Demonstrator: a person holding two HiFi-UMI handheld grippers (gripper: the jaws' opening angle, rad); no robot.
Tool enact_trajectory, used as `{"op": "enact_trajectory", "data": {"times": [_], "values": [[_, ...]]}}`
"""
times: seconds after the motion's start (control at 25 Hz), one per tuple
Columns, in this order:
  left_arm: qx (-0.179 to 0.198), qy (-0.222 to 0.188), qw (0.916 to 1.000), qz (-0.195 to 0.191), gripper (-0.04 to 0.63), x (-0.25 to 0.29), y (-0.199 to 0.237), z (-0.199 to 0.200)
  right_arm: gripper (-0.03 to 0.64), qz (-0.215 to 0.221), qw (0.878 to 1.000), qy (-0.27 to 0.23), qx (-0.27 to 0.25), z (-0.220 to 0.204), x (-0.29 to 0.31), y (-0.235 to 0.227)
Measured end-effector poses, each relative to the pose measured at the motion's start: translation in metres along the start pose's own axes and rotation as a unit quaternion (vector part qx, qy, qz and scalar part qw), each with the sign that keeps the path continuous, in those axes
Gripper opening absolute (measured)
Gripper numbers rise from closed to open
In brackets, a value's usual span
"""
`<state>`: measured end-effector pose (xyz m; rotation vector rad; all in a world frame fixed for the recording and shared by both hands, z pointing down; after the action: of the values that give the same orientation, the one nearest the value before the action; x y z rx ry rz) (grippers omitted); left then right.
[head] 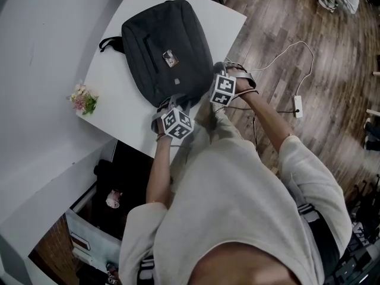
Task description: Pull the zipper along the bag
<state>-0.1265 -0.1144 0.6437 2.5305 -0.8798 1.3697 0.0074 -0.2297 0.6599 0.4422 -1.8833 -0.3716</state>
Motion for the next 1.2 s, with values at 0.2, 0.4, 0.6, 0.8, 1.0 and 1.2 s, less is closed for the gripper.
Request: {"op": "enact_trajectory", "data": {"times": [0.2,0.4,0.6,0.8,1.0,1.2], "values": [[-0.005,0.002,0.9999,-0.010,0.083,0.002,-0.003,0.000,0.025,-0.001,0.999,0.003,0.033,-0.005,-0.014,0.025],[-0.006,0.004,0.9999,-0.015,0.084,0.005,-0.004,-0.001,0.028,-0.008,0.994,0.005,0.110,-0.004,-0.024,0.050],[-0.007,0.005,0.9998,-0.017,0.084,0.006,-0.006,-0.001,0.028,-0.002,0.989,0.009,0.146,0.003,-0.039,0.076],[-0.007,0.005,0.9997,-0.021,0.085,0.007,-0.006,-0.002,0.031,0.004,0.985,0.031,0.171,0.015,-0.047,0.100],[-0.005,0.006,0.9996,-0.027,0.086,0.008,-0.008,-0.004,0.032,0.010,0.976,0.045,0.212,0.023,-0.048,0.118],[-0.009,0.005,0.9994,-0.032,0.089,0.007,-0.008,-0.005,0.037,0.005,0.972,0.040,0.231,0.042,-0.056,0.131]]}}
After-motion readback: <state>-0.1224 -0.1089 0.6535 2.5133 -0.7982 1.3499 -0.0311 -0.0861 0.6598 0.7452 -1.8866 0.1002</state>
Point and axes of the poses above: the fingertips, and each gripper's own axes: x forward along the fingers, y to its left, z out of its top, the point moved 7 cm from there along -x, backward along the fingers, and after that the axes turned 5 degrees about -y, right-handed, at the moved point
